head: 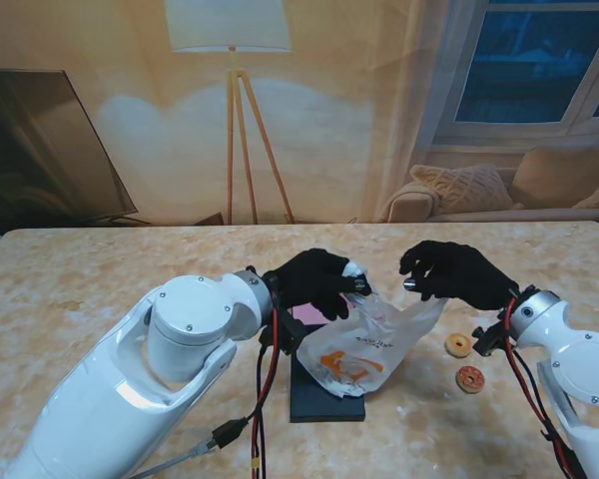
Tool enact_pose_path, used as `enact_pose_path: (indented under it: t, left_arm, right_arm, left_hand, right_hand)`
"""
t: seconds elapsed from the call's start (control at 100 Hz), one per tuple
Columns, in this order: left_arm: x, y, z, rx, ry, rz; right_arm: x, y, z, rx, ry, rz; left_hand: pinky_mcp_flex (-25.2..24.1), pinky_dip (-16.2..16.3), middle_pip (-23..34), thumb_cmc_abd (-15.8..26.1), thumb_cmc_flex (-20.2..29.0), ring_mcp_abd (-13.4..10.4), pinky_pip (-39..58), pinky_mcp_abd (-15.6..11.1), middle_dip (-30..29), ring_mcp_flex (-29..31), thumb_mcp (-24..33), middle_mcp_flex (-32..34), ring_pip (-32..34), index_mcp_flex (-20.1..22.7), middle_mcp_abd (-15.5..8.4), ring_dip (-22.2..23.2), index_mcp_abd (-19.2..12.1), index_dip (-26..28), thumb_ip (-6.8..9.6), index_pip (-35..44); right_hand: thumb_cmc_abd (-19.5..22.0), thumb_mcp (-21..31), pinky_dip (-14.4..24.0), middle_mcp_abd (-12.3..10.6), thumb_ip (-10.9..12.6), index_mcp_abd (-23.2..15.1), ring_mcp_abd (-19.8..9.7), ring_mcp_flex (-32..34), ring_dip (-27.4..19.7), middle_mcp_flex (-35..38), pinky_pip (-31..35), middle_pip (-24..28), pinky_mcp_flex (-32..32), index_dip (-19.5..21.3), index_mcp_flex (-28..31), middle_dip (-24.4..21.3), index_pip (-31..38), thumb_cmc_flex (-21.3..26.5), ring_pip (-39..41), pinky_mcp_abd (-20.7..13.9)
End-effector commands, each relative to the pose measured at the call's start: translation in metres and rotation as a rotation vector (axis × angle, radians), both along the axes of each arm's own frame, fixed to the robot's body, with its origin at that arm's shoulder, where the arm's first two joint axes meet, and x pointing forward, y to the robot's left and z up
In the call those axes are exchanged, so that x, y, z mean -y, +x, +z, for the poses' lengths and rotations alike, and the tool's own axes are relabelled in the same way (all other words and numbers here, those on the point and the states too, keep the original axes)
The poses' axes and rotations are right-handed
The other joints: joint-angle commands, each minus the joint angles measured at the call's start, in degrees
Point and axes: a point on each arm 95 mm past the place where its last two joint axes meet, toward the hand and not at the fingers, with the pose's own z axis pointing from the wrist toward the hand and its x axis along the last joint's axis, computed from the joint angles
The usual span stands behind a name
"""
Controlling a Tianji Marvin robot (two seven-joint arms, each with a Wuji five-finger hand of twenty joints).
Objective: Pack mini donuts into a plastic bag, tie the opening and put the bag into the gift box
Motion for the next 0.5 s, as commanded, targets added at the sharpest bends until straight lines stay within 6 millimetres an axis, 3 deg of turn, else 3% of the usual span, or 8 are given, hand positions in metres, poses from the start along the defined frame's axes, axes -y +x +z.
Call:
enact_pose_path:
  t: [0.0,0.11,0.18,0.49]
  left_arm:
    - [0.004,-0.002,0.0,-0.008,-0.004,-0.013]
    - [0.004,-0.001,0.0,-0.013,-0.001,-0.013]
    - [0.005,-0.001,-0.001,-0.015,0.001,-0.013]
    - [0.002,0.002,-0.002,-0.011,0.003,-0.005]
  right_arm:
    - [-0.004,0.0,-0.004,-0.009,0.027,-0.004]
    - [-0.006,0.004,-0.006,-0.026,0.076,0.005]
    - [-0.007,0.008,-0.008,-0.013,0.085,0.01]
    - [-0.002,0.012,-0.001,0.068,0.127,-0.023]
  left_hand:
    - [0.13,1.33,0.38,0.07,1.86,0.19,1.27,-1.09,0.44,-0.15,-0.35,-0.45,1.3,0.66,-0.1,1.19,-1.08,0.4,-0.83,1.4]
    - [0.12,1.31,0.37,0.07,1.86,0.24,1.24,-1.08,0.44,-0.21,-0.31,-0.45,1.29,0.63,-0.07,1.19,-1.05,0.36,-0.8,1.35]
    - [0.17,1.32,0.37,0.06,1.86,0.21,1.27,-1.08,0.44,-0.21,-0.32,-0.46,1.3,0.64,-0.13,1.2,-1.04,0.35,-0.81,1.34]
    - [0.13,1.28,0.39,0.05,1.87,0.18,1.23,-1.07,0.46,-0.19,-0.3,-0.42,1.3,0.66,-0.12,1.19,-1.04,0.32,-0.81,1.29]
  right_hand:
    - [1.58,-0.85,-0.22,0.85,1.65,0.35,0.56,-2.04,-0.85,-2.73,-1.95,-1.71,-2.11,0.24,-2.16,-0.04,-0.72,0.93,-2.89,-0.68]
    - [3.72,-1.74,-3.77,2.57,2.59,1.62,2.08,-7.32,-4.99,-7.45,-7.61,-6.5,-6.93,0.71,-3.61,-2.87,-2.77,0.91,-11.99,-0.74]
    - [4.88,-2.3,-7.54,2.53,3.24,1.93,1.94,-8.94,-7.75,-9.16,-10.31,-8.55,-8.72,1.74,-4.34,-4.75,-4.37,0.63,-16.91,-2.02]
    - [7.51,-3.45,-12.93,2.22,4.63,2.4,1.35,-11.36,-10.29,-11.82,-13.05,-9.38,-12.33,2.39,-6.22,-6.27,-6.51,0.0,-20.64,-4.83]
